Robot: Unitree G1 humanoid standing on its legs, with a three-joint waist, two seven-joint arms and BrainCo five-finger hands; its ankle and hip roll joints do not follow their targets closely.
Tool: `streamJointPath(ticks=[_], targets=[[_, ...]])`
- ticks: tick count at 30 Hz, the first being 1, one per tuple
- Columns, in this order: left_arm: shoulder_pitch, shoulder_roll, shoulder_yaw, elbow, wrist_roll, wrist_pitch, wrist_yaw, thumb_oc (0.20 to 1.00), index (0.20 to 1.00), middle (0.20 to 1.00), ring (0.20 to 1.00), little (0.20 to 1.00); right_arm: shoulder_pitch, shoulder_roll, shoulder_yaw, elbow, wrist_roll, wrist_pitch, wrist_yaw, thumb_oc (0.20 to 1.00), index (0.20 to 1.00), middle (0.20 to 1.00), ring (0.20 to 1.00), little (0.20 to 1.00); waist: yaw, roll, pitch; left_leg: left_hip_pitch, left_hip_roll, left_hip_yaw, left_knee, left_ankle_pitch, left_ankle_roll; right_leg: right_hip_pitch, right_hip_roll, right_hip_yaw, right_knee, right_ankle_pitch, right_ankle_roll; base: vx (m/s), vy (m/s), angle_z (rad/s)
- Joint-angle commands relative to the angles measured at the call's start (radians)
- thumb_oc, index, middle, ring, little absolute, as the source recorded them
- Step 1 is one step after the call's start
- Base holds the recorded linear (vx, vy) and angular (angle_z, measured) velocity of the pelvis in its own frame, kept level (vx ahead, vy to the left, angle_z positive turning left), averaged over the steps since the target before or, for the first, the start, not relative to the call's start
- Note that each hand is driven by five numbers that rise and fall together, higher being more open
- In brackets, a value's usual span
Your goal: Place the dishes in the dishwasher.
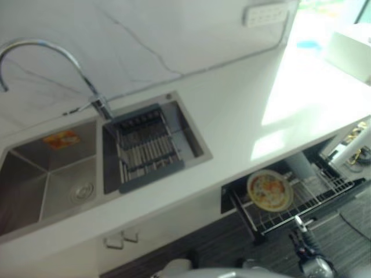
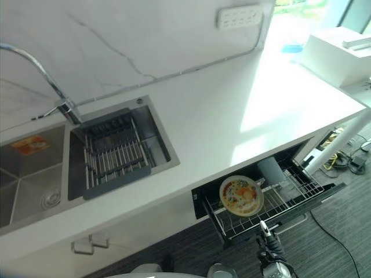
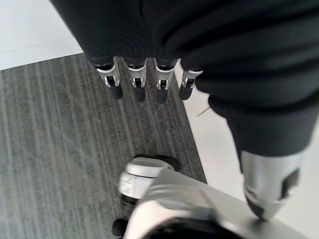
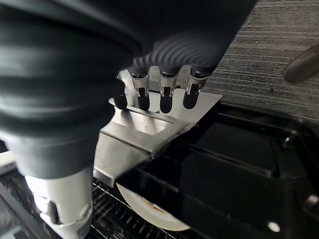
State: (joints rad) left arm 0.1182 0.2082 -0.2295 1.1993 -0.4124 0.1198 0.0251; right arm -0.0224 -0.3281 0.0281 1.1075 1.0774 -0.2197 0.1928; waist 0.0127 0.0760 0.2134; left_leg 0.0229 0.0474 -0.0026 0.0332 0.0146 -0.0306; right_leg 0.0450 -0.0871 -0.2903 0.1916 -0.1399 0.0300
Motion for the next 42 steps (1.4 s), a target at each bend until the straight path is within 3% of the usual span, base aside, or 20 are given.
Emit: streamJointPath(ticks=[1, 7, 12, 17, 23, 25, 29, 34, 39, 42], targets=[[-0.041, 0.021, 0.013, 0.011, 0.007, -0.018, 0.005, 1.0, 1.0, 1.0, 1.0, 1.0, -0.139, 0.018, 0.024, -0.091, -0.008, 0.023, 0.128, 1.0, 1.0, 1.0, 1.0, 1.0, 0.02, -0.015, 0.049, -0.045, 0.012, 0.043, 0.144, -0.102, 0.011, -0.019, -0.034, -0.011, 0.15, -0.113, -0.035, -0.04, 0.051, 0.15], [-0.041, 0.035, 0.007, 0.005, -0.002, -0.045, -0.011, 1.0, 1.0, 1.0, 1.0, 1.0, -0.248, -0.015, 0.045, -0.157, -0.012, 0.032, 0.174, 1.0, 1.0, 1.0, 1.0, 1.0, 0.057, 0.014, 0.131, -0.142, 0.002, 0.014, 0.196, -0.082, 0.007, -0.123, -0.055, -0.003, 0.285, -0.148, -0.053, -0.09, 0.061, 0.18], [-0.045, 0.054, 0.0, -0.005, 0.014, -0.052, -0.037, 1.0, 1.0, 1.0, 1.0, 1.0, -0.386, -0.044, 0.076, -0.263, 0.1, 0.148, 0.339, 1.0, 1.0, 1.0, 1.0, 1.0, 0.084, 0.037, 0.181, -0.199, -0.01, 0.01, 0.197, -0.053, 0.002, -0.204, -0.071, 0.0, 0.359, -0.163, -0.055, -0.07, 0.077, 0.11], [-0.037, 0.065, 0.001, -0.016, 0.043, -0.057, -0.053, 1.0, 1.0, 1.0, 1.0, 1.0, -0.468, -0.058, 0.075, -0.322, 0.171, 0.201, 0.418, 1.0, 1.0, 1.0, 1.0, 1.0, 0.106, 0.051, 0.197, -0.21, -0.019, 0.01, 0.19, -0.041, 0.004, -0.22, -0.084, -0.01, 0.384, -0.17, -0.051, 0.02, 0.039, 0.11], [-0.04, 0.079, -0.02, -0.028, 0.067, -0.056, -0.068, 1.0, 1.0, 1.0, 1.0, 1.0, -0.597, -0.083, 0.053, -0.307, 0.32, 0.249, 0.399, 1.0, 1.0, 1.0, 1.0, 1.0, 0.14, 0.069, 0.223, -0.233, -0.046, -0.008, 0.21, -0.054, 0.006, -0.247, -0.113, 0.0, 0.449, -0.212, -0.04, 0.1, 0.034, 0.08], [-0.044, 0.082, -0.032, -0.03, 0.062, -0.063, -0.072, 1.0, 1.0, 1.0, 1.0, 1.0, -0.666, -0.094, 0.035, -0.279, 0.414, 0.242, 0.388, 1.0, 1.0, 1.0, 1.0, 1.0, 0.156, 0.086, 0.236, -0.256, -0.056, -0.015, 0.211, -0.045, 0.01, -0.278, -0.118, 0.003, 0.473, -0.218, -0.038, -0.01, 0.053, 0.09], [-0.062, 0.085, -0.041, -0.026, 0.044, -0.073, -0.084, 1.0, 1.0, 1.0, 1.0, 1.0, -0.771, -0.107, 0.023, -0.244, 0.462, 0.207, 0.352, 1.0, 1.0, 1.0, 1.0, 1.0, 0.174, 0.102, 0.256, -0.29, -0.072, -0.026, 0.2, -0.026, 0.014, -0.315, -0.112, 0.01, 0.48, -0.219, -0.036, -0.06, 0.015, 0.01], [-0.08, 0.098, -0.021, -0.009, 0.04, -0.069, -0.075, 1.0, 1.0, 1.0, 1.0, 1.0, -0.732, -0.049, 0.039, -0.224, 0.468, 0.185, 0.296, 1.0, 1.0, 1.0, 1.0, 1.0, 0.176, 0.076, 0.257, -0.279, -0.069, -0.038, 0.163, -0.018, 0.016, -0.298, -0.092, 0.009, 0.424, -0.195, -0.027, -0.02, -0.051, 0.05], [-0.067, 0.069, 0.026, 0.033, -0.024, -0.084, -0.122, 1.0, 1.0, 1.0, 1.0, 1.0, -0.473, 0.066, 0.07, -0.189, 0.421, 0.182, 0.327, 1.0, 1.0, 1.0, 1.0, 1.0, 0.141, 0.048, 0.219, -0.224, -0.03, -0.022, 0.099, 0.005, 0.016, -0.225, -0.06, -0.009, 0.277, -0.117, -0.022, 0.0, -0.035, 0.04], [-0.03, 0.034, 0.089, 0.023, -0.153, -0.098, -0.291, 1.0, 1.0, 1.0, 1.0, 1.0, -0.272, 0.077, 0.044, -0.135, 0.292, 0.196, 0.375, 1.0, 1.0, 1.0, 1.0, 1.0, 0.109, 0.025, 0.171, -0.164, -0.012, -0.002, 0.035, 0.009, 0.005, -0.146, -0.051, -0.019, 0.14, -0.071, -0.004, 0.08, -0.001, 0.02]])
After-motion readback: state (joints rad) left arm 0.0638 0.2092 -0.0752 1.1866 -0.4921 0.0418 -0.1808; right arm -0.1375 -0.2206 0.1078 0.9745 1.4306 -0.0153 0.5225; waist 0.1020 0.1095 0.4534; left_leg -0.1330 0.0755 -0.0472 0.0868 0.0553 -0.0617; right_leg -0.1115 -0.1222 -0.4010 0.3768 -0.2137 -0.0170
